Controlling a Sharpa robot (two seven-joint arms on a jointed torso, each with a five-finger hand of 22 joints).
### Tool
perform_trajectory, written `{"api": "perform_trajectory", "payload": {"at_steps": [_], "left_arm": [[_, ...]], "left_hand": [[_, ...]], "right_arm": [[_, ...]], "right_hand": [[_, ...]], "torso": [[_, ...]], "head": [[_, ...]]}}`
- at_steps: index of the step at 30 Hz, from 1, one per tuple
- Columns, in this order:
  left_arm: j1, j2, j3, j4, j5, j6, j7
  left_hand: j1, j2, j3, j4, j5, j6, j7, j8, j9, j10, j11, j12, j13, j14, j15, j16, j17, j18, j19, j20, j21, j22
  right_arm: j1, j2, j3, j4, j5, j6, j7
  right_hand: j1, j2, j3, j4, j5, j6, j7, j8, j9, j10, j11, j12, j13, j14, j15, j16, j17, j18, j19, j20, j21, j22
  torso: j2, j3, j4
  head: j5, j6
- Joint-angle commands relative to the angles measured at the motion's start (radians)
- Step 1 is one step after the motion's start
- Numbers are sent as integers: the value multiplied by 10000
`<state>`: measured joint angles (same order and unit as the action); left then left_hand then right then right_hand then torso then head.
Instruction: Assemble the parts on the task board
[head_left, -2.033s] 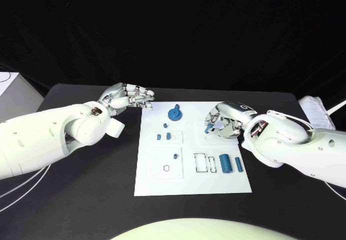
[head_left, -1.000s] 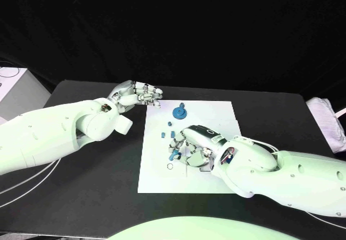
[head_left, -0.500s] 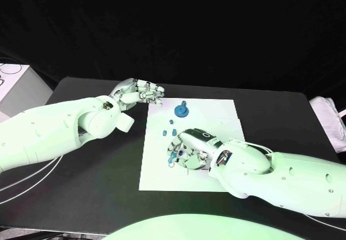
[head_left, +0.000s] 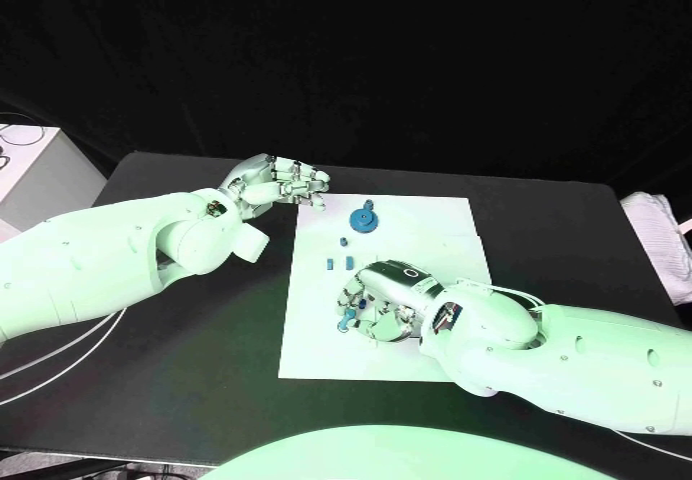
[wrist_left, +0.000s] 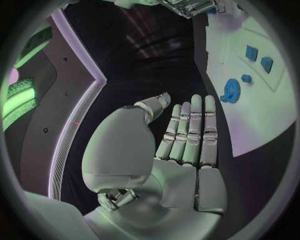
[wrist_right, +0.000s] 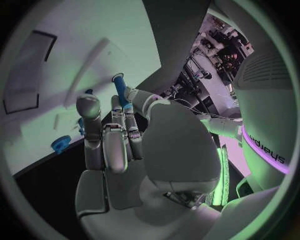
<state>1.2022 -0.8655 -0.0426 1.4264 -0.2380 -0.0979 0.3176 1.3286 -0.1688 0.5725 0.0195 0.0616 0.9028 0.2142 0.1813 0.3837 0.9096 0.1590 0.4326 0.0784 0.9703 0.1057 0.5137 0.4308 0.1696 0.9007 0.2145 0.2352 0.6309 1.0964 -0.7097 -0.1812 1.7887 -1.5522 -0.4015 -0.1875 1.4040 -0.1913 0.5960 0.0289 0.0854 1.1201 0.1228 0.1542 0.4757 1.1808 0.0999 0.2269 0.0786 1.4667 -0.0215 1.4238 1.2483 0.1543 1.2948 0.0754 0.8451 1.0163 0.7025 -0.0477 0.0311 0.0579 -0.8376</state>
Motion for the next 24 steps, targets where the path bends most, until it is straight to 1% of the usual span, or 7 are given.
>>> {"api": "perform_trajectory", "payload": {"at_steps": [1, 9, 13, 24], "left_arm": [[0, 2, 4, 24, 0, 159, 88], [0, -17, 4, 28, 1, 157, 82], [0, -24, 4, 28, 1, 154, 81], [0, -26, 4, 31, 1, 158, 74]], "left_hand": [[-3, 95, 12, 42, 32, -75, -20, -60, -15, -59, 0, 34, 9, -53, 5, -47, 8, 99, 75, 16, -54, -9], [-3, 95, 12, 42, 32, -75, -20, -60, -15, -59, 0, 34, 9, -53, 5, -47, 8, 99, 75, 16, -54, -9], [-3, 95, 12, 42, 32, -75, -20, -60, -15, -59, 0, 34, 9, -53, 5, -47, 8, 99, 75, 16, -54, -9], [-8, 96, 7, 52, 31, -77, -19, -59, -17, -63, 1, 38, 11, -56, 7, -47, 15, 99, 81, 18, -64, -16]], "right_arm": [[-35, 25, -15, -18, -189, 305, -28], [-73, 55, -30, -109, -355, 426, -112], [-80, 83, -33, -146, -564, 478, -215], [-143, 239, -65, -221, -953, 680, -121]], "right_hand": [[-5, 114, 1, -69, 26, -16, 23, 38, 16, 543, -479, 32, 243, 390, -43, 49, 6, -139, 15, -11, -13, -13], [-15, 122, 7, -78, 40, -19, 26, 39, 20, 545, -476, 21, 247, 390, -40, 49, 5, -140, 12, -10, -10, -5], [-50, 114, 5, -86, 44, -51, 36, 25, 21, 526, -463, -9, 251, 378, -31, 25, -43, -127, -25, -5, -85, -52], [-335, -108, 61, -213, -17, -414, 154, -181, -28, 250, -318, -370, 244, 394, 91, 63, 67, -88, -231, 87, -365, -151]], "torso": [[8, 1, -3], [4, 6, 3], [1, 2, -12], [2, -2, 2]], "head": [[5, -12], [-7, -23], [-14, -13], [-19, -8]]}}
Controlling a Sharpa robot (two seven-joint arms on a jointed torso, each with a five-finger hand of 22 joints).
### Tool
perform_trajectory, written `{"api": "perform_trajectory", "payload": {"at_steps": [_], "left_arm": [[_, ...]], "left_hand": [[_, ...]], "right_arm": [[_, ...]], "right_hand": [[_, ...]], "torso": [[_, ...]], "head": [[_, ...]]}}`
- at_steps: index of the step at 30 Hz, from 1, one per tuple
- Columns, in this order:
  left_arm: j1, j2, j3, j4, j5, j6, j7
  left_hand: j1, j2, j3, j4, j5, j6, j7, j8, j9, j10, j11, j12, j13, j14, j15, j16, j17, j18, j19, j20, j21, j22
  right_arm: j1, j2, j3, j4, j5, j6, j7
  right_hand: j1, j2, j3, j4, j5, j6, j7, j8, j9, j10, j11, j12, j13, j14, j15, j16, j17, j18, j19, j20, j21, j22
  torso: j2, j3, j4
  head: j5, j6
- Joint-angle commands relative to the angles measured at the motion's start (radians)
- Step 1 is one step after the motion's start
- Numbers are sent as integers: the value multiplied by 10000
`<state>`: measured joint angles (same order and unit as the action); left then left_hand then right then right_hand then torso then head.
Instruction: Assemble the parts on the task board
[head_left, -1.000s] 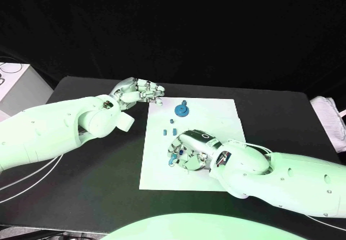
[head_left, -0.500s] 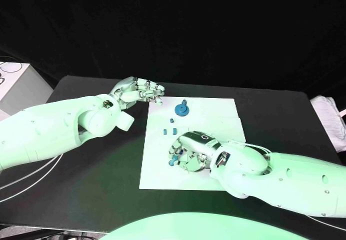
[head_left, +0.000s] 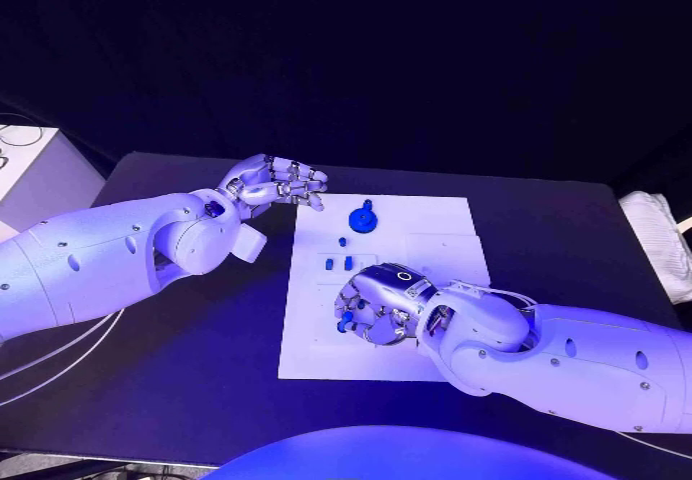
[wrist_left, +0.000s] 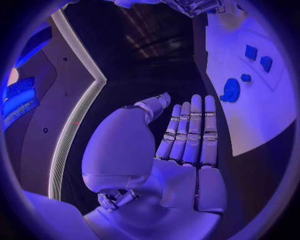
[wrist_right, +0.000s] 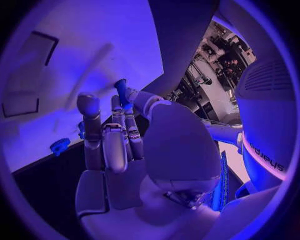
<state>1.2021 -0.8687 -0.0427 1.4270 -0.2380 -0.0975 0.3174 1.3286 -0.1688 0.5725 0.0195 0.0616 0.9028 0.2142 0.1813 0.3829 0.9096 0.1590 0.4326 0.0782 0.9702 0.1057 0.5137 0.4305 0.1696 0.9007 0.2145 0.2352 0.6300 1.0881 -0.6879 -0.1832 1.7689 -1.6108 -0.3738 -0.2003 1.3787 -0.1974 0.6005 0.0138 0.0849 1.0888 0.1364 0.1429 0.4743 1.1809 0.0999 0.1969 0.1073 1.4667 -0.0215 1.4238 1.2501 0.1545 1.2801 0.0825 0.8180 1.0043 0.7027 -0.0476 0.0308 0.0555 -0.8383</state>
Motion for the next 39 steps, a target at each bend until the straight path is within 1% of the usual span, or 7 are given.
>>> {"api": "perform_trajectory", "payload": {"at_steps": [1, 12, 22, 26, 31, 37, 39], "left_arm": [[0, 6, 5, 25, 2, 155, 75], [1, 2, 5, 27, 3, 157, 63], [1, -8, 4, 25, 3, 163, 47], [1, -7, 4, 24, 3, 190, 25], [1, -5, 4, 16, 3, 202, 16], [0, 0, 3, 10, 3, 222, 16], [0, -3, 1, 6, 5, 221, 17]], "left_hand": [[-8, 96, 7, 52, 31, -77, -19, -59, -8, -63, 2, 39, 13, -55, 7, -47, 17, 99, 81, 18, -64, -8], [-16, 100, 3, 64, 30, -77, -18, -59, -9, -66, 3, 42, 14, -56, 9, -47, 22, 99, 85, 19, -73, -15], [-16, 100, 3, 64, 30, -77, -18, -59, -9, -66, 3, 42, 14, -56, 9, -47, 22, 99, 85, 19, -73, -15], [-16, 100, 3, 64, 30, -77, -18, -59, -9, -66, 3, 42, 14, -56, 9, -47, 22, 99, 85, 19, -73, -15], [-25, 102, -3, 77, 29, -79, -17, -59, -11, -70, 4, 46, 16, -58, 10, -47, 27, 99, 89, 21, -82, -22], [-25, 102, -3, 77, 29, -79, -17, -59, -11, -70, 4, 46, 16, -58, 10, -47, 27, 99, 89, 21, -82, -22], [-25, 102, -3, 77, 29, -79, -17, -59, -11, -70, 4, 46, 16, -58, 10, -47, 27, 99, 89, 21, -82, -22]], "right_arm": [[-63, 26, -47, -21, -372, 412, 41], [-77, -5, -60, 12, -253, 540, 421], [-78, -113, -66, 54, -194, 72, 484], [-78, -184, -67, 96, -128, -364, 532], [-77, -380, -63, 240, 148, -790, 652], [66, -1056, 26, 553, 1354, -1039, 847], [249, -1422, 61, 627, 2285, -1098, 937]], "right_hand": [[-143, -99, 23, -67, -6, -154, 33, -101, -24, 176, -290, -140, -56, 394, 116, 66, 51, -80, -128, 38, -167, -68], [-603, -542, -319, -62, 309, -815, 166, -375, -107, -1146, 30, -654, -347, 73, 418, -204, -550, 87, -768, 321, -1324, -741], [-227, -234, -1834, -2, 417, -1725, 182, -745, -257, -2847, 339, -183, -337, -499, 708, -395, -1271, 241, -1474, 606, -2490, -1321], [739, 27, -3548, 849, 500, -2136, 114, -706, -281, -4031, 511, 866, -197, -942, 879, -465, -1870, 255, -1659, 780, -2728, -1302], [1998, -315, -4596, 2736, 616, -2645, -7, -719, -255, -5256, 667, 1940, -85, -1628, 1027, -730, -3008, 256, -1854, 928, -3016, -1333], [1989, -166, -4910, 2785, 657, -2926, 21, -729, -322, -5163, 600, 2443, -37, -1545, 979, -667, -3073, 282, -1759, 910, -3074, -1353], [1855, 112, -4759, 2705, 677, -2685, 413, -604, -312, -3997, 285, 3022, 68, -1104, 719, -449, -2654, 314, -1476, 719, -2971, -1309]], "torso": [[-1, -3, 7], [-4, -2, 0], [1, 8, -5], [0, 9, -6], [-3, 13, -8], [-14, 4, -2], [-21, 1, -10]], "head": [[5, -7], [23, -26], [14, -25], [-13, -15], [-50, 3], [-116, 30], [-200, 53]]}}
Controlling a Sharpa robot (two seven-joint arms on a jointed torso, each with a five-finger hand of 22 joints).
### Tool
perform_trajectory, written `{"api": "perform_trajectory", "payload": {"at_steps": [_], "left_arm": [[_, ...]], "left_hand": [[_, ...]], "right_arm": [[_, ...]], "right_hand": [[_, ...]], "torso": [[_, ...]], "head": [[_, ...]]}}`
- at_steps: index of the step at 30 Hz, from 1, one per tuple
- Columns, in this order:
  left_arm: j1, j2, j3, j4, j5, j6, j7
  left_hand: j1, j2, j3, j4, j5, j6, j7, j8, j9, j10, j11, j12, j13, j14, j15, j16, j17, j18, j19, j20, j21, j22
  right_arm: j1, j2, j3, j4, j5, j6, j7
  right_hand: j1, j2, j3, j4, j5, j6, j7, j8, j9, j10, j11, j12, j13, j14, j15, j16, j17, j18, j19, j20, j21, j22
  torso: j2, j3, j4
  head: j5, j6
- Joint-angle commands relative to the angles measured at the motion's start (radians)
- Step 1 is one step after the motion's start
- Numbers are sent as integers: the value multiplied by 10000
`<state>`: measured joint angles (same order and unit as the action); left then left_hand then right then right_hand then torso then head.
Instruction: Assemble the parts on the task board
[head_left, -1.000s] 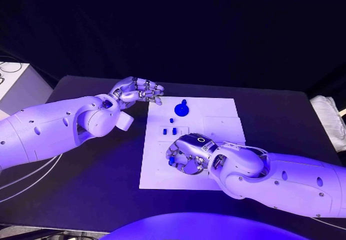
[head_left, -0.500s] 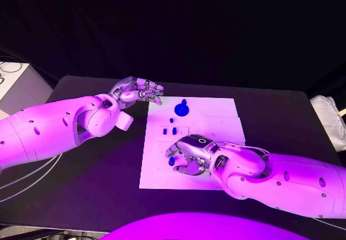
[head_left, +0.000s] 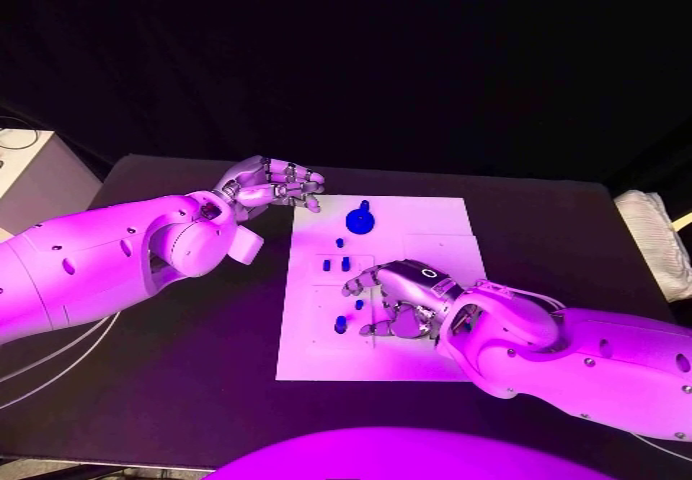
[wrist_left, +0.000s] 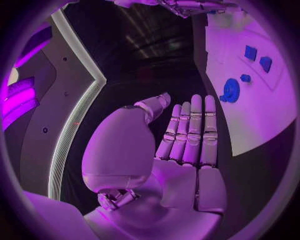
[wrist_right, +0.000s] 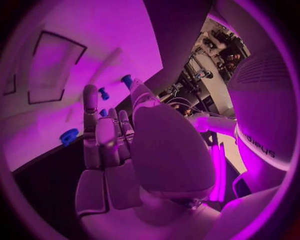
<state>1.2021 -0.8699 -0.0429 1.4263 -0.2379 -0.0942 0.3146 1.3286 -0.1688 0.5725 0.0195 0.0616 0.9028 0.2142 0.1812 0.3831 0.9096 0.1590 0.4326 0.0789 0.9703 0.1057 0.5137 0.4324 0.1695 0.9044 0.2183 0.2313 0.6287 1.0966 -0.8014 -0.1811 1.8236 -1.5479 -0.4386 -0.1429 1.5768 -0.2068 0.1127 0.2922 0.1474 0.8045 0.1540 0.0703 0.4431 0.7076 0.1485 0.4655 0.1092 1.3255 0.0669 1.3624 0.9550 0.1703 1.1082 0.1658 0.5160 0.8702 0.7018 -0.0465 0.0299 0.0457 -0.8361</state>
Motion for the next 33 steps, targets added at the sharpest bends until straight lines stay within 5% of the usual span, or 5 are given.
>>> {"api": "perform_trajectory", "payload": {"at_steps": [1, 10, 14, 20, 33], "left_arm": [[1, 7, 3, 12, 5, 187, 46], [0, -40, -22, 24, 16, 159, 52], [-1, -86, -37, 86, 18, 142, 56], [-7, -163, -45, 207, 19, 125, 71], [-30, -246, -53, 277, 19, 125, 82]], "left_hand": [[-25, 102, -3, 77, 29, -79, -17, -59, -13, -71, 4, 46, 9, -58, 10, -47, 9, 100, 52, -17, -42, -9], [-25, 102, -3, 77, 29, -79, -17, -59, -13, -71, 4, 46, 9, -58, 10, -47, 9, 100, 52, -17, -42, -9], [-25, 102, -3, 77, 29, -79, -17, -59, -13, -71, 4, 46, 9, -58, 10, -47, 9, 100, 52, -17, -42, -9], [-27, 99, -8, 84, 30, -82, -19, -59, -15, -76, 3, 51, 10, -59, 10, -47, 15, 101, 57, -16, -54, -18], [-19, 96, -8, 81, 31, -83, -20, -59, -16, -79, 2, 53, 11, -61, 8, -48, 19, 102, 62, -16, -60, -22]], "right_arm": [[255, -447, 51, 100, 2071, -452, 391], [1155, -2273, 88, 236, 4532, 90, 32], [1274, -2948, 60, 291, 4536, 577, -438], [1287, -3911, -48, 556, 3981, 865, -1145], [854, -4273, -250, 1005, 3302, 907, -2344]], "right_hand": [[-153, 236, 156, -90, 52, 240, 285, 165, 1, 1023, -269, 433, 48, 411, -229, 199, 381, 151, 313, -181, 67, 42], [-1390, 207, 206, -104, 74, 1407, -218, 895, 72, 4940, -1027, 2428, 1526, 1729, -927, 962, 2713, -233, 2020, -849, 2385, 1534], [-2623, 546, -99, -48, 1025, 1550, -255, 1300, 287, 6600, -1102, 8302, 9691, 2029, -992, 1432, 4050, -433, 2454, -898, 3232, 2156], [-2862, 667, -480, -29, 986, 1644, -375, 1844, 562, 7689, -1113, 10231, 13025, 2260, -997, 1811, 5219, -590, 2851, -955, 4314, 2985], [-3484, 805, -1194, 5, 1084, 1700, -427, 2001, 590, 8247, -1149, 10725, 14025, 2394, -1020, 2010, 5884, -710, 3089, -981, 5046, 3555]], "torso": [[-21, -14, -6], [-55, -20, -31], [-68, -25, -38], [-35, -24, -20], [-15, 0, 1]], "head": [[-116, 29], [-493, 101], [-683, 88], [-886, 207], [-892, 197]]}}
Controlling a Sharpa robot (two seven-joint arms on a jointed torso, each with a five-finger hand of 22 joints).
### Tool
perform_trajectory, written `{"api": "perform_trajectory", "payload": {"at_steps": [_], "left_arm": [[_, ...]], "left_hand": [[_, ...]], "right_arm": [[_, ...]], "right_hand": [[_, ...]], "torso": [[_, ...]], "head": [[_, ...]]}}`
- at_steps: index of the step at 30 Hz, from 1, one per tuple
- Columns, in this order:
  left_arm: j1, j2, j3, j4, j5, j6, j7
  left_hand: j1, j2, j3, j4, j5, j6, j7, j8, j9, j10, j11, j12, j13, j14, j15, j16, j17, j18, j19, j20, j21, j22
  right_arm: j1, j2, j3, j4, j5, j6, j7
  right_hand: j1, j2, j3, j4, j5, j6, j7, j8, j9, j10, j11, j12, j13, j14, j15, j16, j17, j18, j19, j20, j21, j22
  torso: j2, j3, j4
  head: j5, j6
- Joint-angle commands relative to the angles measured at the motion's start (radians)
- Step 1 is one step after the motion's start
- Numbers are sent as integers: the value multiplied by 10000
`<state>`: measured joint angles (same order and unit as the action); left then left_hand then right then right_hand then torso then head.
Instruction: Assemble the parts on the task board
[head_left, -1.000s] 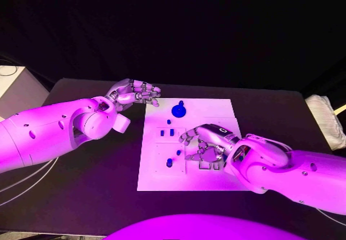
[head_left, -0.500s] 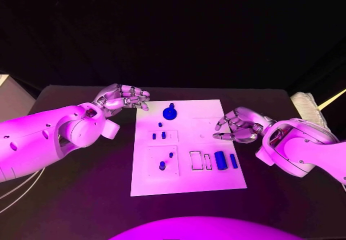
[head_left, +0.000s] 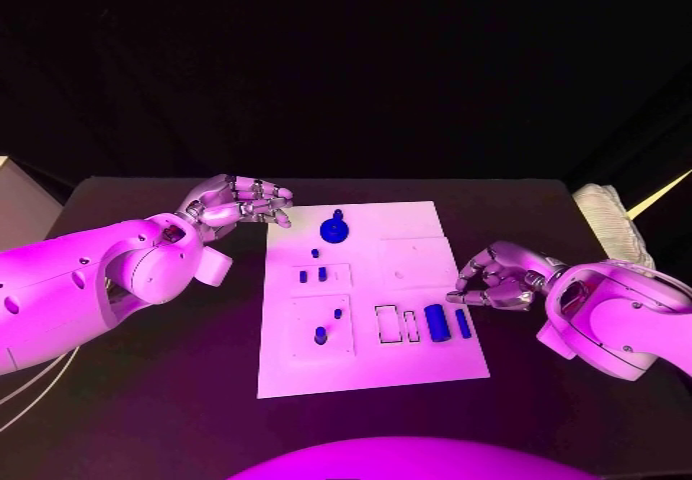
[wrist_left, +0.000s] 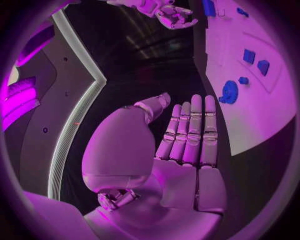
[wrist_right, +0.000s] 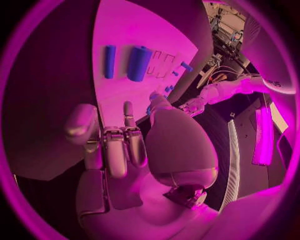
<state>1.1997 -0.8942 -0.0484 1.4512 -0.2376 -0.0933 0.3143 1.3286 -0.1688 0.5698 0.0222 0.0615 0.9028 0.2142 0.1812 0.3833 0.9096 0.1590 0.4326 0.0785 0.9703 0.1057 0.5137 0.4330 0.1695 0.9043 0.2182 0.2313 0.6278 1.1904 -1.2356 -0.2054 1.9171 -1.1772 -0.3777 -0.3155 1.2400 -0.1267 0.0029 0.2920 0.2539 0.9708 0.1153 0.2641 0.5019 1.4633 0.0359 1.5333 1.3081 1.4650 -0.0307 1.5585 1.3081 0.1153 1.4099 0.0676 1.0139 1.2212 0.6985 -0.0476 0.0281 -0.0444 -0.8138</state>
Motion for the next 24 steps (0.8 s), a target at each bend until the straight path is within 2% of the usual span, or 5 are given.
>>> {"api": "perform_trajectory", "payload": {"at_steps": [1, 7, 14, 24], "left_arm": [[-6, -11, 0, 27, 16, 116, 83], [-8, -39, -7, 19, 16, 111, 80], [-8, -47, -9, 14, 16, 125, 78], [-9, -52, -9, 15, 16, 137, 75]], "left_hand": [[-19, 96, 19, 54, 32, -84, -20, -59, -17, -79, 1, 53, 15, -61, 8, -48, 13, 102, 63, -15, -60, -13], [-19, 96, 19, 54, 32, -84, -20, -59, -17, -79, 1, 53, 15, -61, 8, -48, 13, 102, 63, -15, -60, -13], [-19, 96, 19, 54, 32, -84, -20, -59, -17, -79, 1, 53, 15, -61, 8, -48, 13, 102, 63, -15, -60, -13], [-19, 96, 19, 54, 32, -84, -20, -59, -17, -79, 1, 53, 15, -61, 8, -48, 13, 102, 63, -15, -60, -13]], "right_arm": [[-134, 110, -12, 77, -459, 315, -694], [-396, 325, -27, 111, -908, 375, -1029], [-610, 559, -30, 59, -1264, 469, -1253], [-869, 930, -30, -122, -2217, 744, -1541]], "right_hand": [[-227, 36, -207, 11, -2, 59, -47, 82, 6, 777, -29, 119, 2170, 1014, -48, 67, 2422, -170, 93, -1, 136, 100], [-526, 90, -733, 17, -115, 257, -135, 273, 116, 1075, -100, 375, 2627, 1058, -102, 123, 2627, -228, 200, -40, 496, 378], [-577, 60, -896, 24, -162, 243, -139, 295, 143, 1075, -106, 375, 2627, 1058, -107, 123, 2627, -235, 208, -48, 534, 418], [-772, 32, -1177, 38, -285, 258, -152, 357, 199, 1074, -114, 375, 2625, 1058, -111, 123, 2627, -247, 225, -52, 601, 489]], "torso": [[17, 6, 22], [15, -11, 12], [14, 6, 5], [27, 13, 0]], "head": [[2, -29], [13, -72], [73, -116], [70, -144]]}}
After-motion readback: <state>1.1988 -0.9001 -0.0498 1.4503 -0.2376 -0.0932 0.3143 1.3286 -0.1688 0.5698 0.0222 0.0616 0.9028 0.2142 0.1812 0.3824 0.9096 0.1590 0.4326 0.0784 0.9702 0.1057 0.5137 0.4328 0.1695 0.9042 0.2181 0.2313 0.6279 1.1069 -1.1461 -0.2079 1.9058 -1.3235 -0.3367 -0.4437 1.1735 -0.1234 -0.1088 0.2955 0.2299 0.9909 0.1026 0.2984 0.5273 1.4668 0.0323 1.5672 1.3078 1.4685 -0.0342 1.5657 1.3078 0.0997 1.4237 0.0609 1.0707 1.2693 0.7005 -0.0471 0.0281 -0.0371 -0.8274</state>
